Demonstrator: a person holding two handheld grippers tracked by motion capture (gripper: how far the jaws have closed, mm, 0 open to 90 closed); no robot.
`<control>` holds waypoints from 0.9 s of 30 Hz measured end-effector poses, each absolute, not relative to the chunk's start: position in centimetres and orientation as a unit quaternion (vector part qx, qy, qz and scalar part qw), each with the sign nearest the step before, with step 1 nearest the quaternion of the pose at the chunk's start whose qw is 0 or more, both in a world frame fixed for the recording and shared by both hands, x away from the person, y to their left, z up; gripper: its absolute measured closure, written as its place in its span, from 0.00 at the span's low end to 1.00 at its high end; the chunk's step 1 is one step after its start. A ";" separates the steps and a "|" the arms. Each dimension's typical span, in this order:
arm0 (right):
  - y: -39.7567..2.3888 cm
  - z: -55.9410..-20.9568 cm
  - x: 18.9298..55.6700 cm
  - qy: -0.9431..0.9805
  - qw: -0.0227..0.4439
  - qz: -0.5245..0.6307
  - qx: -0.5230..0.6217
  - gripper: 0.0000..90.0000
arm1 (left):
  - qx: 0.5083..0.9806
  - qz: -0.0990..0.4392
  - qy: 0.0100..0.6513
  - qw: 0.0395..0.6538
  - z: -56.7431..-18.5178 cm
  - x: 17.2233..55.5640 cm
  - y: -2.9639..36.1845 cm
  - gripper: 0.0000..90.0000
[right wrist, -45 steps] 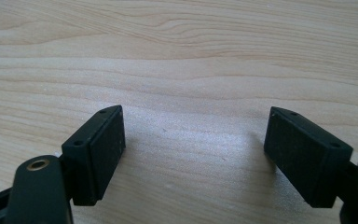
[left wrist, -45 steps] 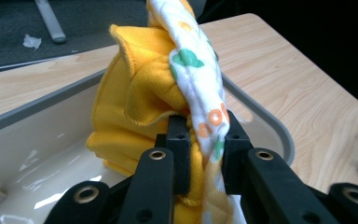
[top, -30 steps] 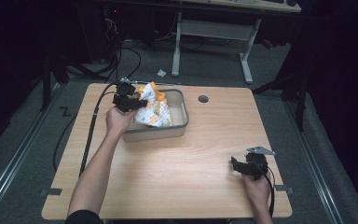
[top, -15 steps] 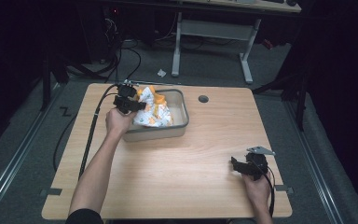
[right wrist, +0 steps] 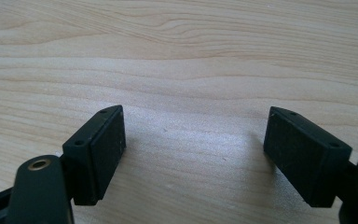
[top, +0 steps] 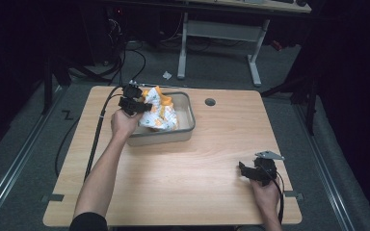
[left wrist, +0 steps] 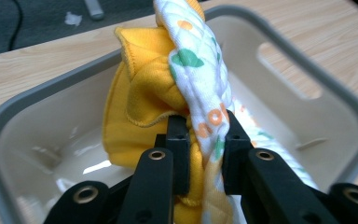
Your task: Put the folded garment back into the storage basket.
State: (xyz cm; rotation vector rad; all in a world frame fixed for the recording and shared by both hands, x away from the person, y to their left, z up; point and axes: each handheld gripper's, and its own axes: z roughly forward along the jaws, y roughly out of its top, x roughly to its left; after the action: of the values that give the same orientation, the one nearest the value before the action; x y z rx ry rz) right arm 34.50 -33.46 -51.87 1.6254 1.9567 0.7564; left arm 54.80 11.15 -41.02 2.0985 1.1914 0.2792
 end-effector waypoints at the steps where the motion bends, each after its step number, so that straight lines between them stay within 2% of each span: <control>1: -33.5 -51.9 34.5 0.716 0.241 0.277 0.594 0.23 | 0.810 0.107 0.461 0.347 -41.1 54.8 11.3 0.87; 17: -33.5 -51.9 34.5 0.716 0.241 0.277 0.594 0.23 | 0.830 0.123 0.474 0.267 -43.4 54.8 11.7 0.85; 27: -33.4 -51.9 34.5 0.716 0.241 0.277 0.593 0.23 | 0.831 0.118 0.481 0.254 -44.5 54.9 11.7 0.82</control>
State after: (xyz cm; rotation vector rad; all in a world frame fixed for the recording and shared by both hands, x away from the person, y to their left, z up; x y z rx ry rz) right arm 34.49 -33.45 -51.87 1.6228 1.9585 0.7571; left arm 54.87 11.69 -44.54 2.2571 1.3057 0.3195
